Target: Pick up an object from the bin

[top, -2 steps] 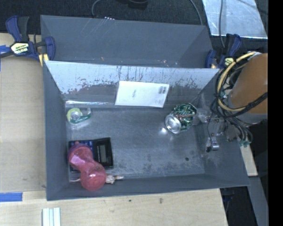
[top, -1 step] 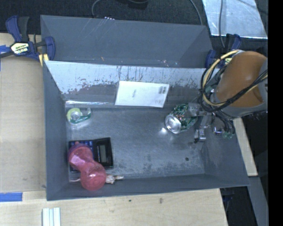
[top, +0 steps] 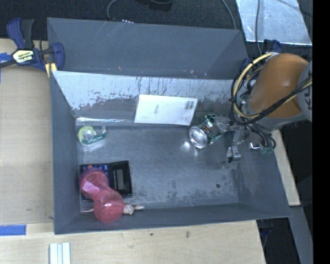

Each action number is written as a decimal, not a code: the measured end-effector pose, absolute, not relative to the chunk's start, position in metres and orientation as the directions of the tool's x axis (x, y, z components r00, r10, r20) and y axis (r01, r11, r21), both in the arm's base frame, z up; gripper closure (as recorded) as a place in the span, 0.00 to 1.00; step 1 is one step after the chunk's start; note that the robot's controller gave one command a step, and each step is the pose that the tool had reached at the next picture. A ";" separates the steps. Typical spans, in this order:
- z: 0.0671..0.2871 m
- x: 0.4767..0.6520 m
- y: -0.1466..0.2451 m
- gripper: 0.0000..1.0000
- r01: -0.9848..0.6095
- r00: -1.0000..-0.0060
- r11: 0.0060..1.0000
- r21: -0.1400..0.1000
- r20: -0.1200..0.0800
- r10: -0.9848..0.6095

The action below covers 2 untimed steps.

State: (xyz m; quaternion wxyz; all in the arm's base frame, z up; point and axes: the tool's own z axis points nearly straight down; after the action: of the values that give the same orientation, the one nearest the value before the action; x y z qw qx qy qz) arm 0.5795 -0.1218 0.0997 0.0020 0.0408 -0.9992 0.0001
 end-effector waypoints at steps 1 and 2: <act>0.114 0.602 -0.118 0.00 -0.235 -0.972 0.972 -0.005 -0.011 -0.235; 0.086 0.609 -0.112 0.00 -0.202 -0.979 0.979 -0.003 -0.005 -0.202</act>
Offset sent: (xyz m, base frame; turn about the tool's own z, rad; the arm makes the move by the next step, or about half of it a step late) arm 0.0319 0.0123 -0.0297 -0.2076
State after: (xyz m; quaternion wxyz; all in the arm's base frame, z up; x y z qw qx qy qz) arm 0.6095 -0.1122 0.0864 -0.0026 0.1016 -0.9948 0.0010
